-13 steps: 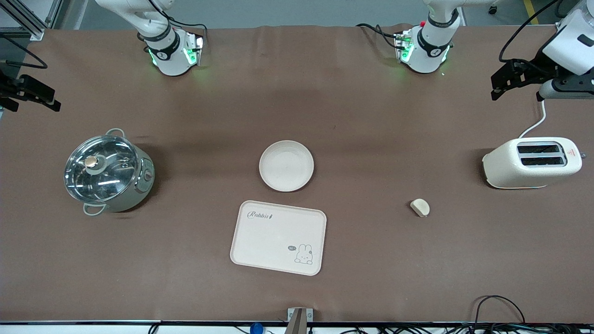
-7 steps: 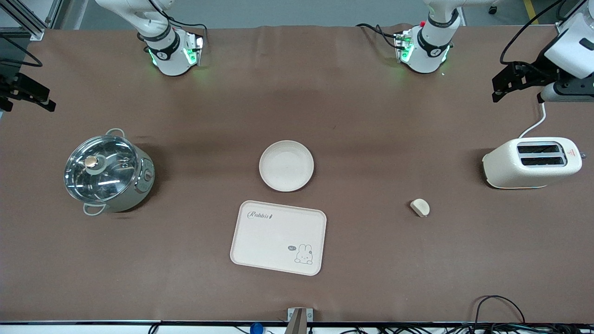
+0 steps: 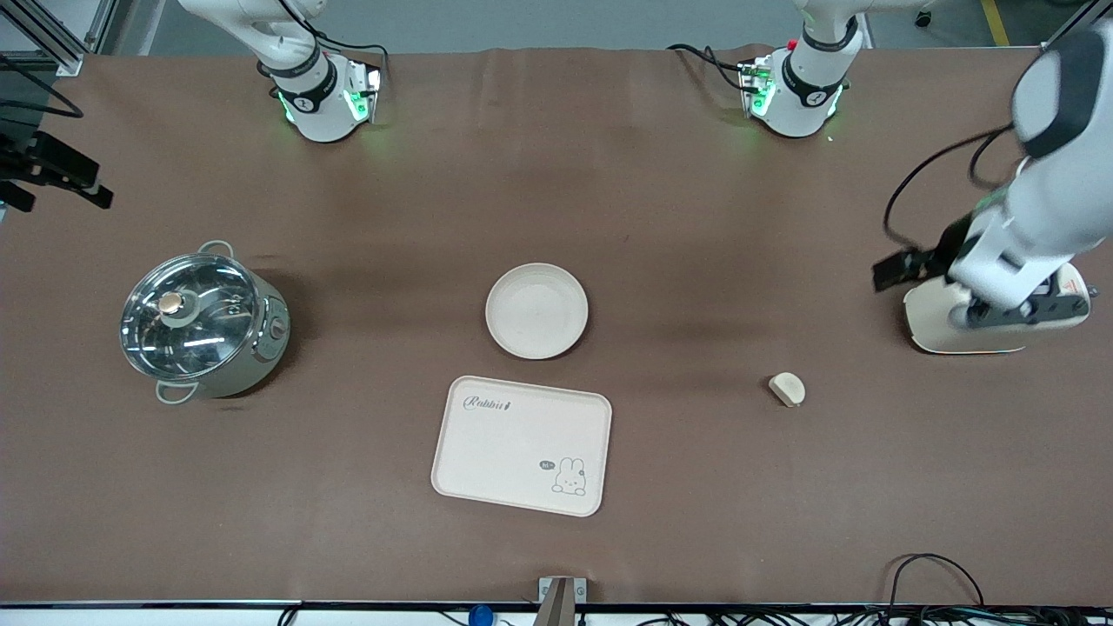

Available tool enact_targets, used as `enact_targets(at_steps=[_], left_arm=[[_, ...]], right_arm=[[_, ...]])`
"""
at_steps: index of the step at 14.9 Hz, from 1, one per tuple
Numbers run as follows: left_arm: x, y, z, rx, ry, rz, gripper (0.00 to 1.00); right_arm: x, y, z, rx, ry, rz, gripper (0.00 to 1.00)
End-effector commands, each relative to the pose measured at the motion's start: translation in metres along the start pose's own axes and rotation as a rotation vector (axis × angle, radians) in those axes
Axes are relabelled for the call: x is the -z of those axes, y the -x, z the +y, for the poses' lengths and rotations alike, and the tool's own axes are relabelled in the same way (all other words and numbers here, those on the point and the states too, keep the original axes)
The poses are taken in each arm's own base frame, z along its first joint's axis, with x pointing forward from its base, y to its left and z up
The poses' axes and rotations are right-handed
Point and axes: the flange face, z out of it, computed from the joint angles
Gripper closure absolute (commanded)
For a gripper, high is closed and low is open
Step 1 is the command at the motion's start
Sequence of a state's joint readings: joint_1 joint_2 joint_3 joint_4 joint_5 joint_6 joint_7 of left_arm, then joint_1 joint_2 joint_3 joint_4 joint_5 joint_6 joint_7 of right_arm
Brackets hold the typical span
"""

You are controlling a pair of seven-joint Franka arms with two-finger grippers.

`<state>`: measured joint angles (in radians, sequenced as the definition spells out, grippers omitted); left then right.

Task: Place bun in plate and plate on tray
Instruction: 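Grasp the small bun with the left gripper while the right gripper swings outward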

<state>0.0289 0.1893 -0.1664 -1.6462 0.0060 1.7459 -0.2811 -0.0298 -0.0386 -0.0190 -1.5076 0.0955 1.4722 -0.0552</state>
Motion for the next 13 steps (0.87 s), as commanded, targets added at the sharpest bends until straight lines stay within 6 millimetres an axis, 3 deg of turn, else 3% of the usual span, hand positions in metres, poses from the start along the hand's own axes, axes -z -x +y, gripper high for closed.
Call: enact_targets(at_steps=[1, 3, 7, 10, 13], left_arm=[[-0.073, -0.027, 0.012, 0.146, 0.036, -0.008, 0.0], [-0.133, -0.048, 0.02, 0.275, 0.031, -0.018, 0.0], [-0.219, -0.074, 0.021, 0.357, 0.048, 0.006, 0.0], [-0.262, -0.082, 0.027, 0.415, 0.074, 0.025, 0.01], [-0.293, -0.084, 0.029, 0.446, 0.08, 0.017, 0.15]], right_arm=[[-0.042, -0.026, -0.026, 0.036, -0.038, -0.023, 0.0], [-0.074, -0.047, -0.033, 0.047, -0.038, -0.046, 0.0], [-0.163, -0.08, -0.046, 0.046, -0.084, -0.127, 0.0], [-0.246, -0.072, -0.06, 0.003, -0.175, -0.153, 0.0], [-0.318, -0.042, -0.113, 0.014, -0.22, -0.17, 0.0]])
